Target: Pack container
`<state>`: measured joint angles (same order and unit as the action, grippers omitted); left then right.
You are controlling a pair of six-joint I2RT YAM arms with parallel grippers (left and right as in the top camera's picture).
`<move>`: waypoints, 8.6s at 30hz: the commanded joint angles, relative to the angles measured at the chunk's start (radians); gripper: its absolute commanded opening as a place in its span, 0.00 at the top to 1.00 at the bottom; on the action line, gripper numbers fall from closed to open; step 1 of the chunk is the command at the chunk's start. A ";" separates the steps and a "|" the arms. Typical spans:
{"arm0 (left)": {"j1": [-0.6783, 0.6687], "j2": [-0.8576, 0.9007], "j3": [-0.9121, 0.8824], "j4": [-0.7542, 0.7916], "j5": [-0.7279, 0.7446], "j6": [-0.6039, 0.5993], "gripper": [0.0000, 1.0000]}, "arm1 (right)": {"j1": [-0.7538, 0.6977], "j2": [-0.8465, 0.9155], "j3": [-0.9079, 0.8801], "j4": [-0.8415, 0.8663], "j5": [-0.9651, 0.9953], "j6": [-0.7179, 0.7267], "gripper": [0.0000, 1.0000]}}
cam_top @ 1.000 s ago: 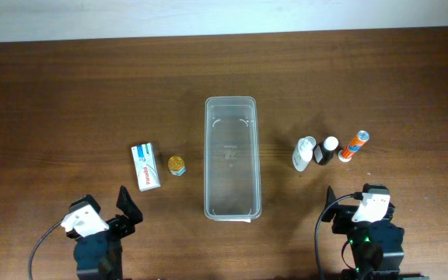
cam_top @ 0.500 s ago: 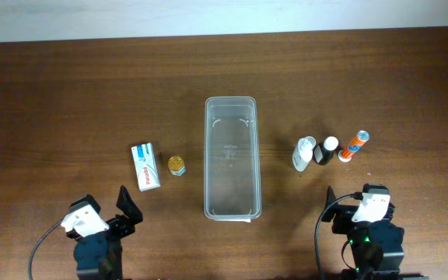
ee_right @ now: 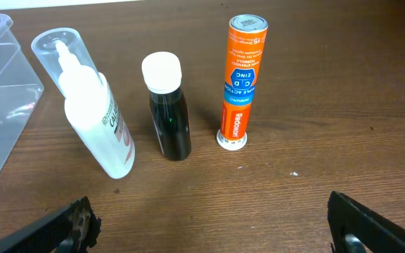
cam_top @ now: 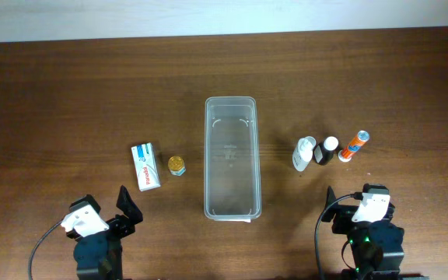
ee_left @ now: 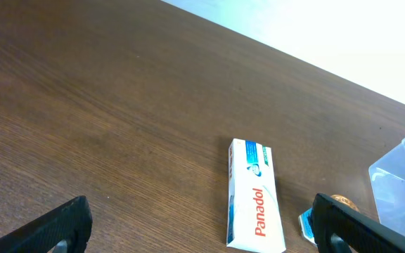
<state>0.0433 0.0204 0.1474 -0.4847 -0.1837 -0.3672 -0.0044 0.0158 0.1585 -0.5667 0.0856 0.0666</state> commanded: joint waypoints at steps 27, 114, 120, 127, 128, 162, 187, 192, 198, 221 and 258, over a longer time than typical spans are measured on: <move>-0.004 -0.013 -0.010 0.003 0.011 -0.010 0.01 | -0.002 0.715 0.863 -0.304 -0.445 0.175 0.02; -0.004 -0.013 -0.010 0.003 0.011 -0.010 0.01 | 0.245 1.561 1.440 -0.613 -0.058 0.273 0.86; -0.004 -0.013 -0.010 0.003 0.011 -0.010 0.01 | 0.359 1.561 1.599 -0.645 -0.076 0.327 0.89; -0.004 -0.013 -0.010 0.003 0.011 -0.010 0.01 | 0.523 1.588 1.604 -0.521 -0.063 0.390 0.91; -0.004 -0.013 -0.010 0.003 0.011 -0.010 0.01 | 0.537 1.599 1.604 -0.512 -0.047 0.401 0.90; -0.004 -0.013 -0.010 0.003 0.011 -0.010 0.01 | 0.608 1.975 1.603 -0.262 0.017 0.695 0.83; -0.004 -0.013 -0.010 0.003 0.011 -0.010 0.01 | 0.622 1.837 1.604 -0.296 0.087 0.552 0.37; -0.004 -0.013 -0.010 0.003 0.011 -0.010 0.00 | 0.586 1.690 1.604 -0.420 0.208 0.535 0.22; -0.004 -0.013 -0.010 0.003 0.011 -0.010 0.01 | 0.426 1.588 1.603 -0.632 0.252 0.531 0.18; -0.004 -0.013 -0.010 0.003 0.011 -0.010 0.01 | 0.098 1.743 1.340 -0.663 -0.003 0.273 0.39; -0.004 -0.013 -0.010 0.003 0.011 -0.010 0.01 | 0.095 1.743 1.200 -0.497 0.026 0.274 0.84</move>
<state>0.0433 0.0166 0.1448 -0.4847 -0.1802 -0.3668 0.0895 1.7538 1.3617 -1.0611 0.0956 0.3370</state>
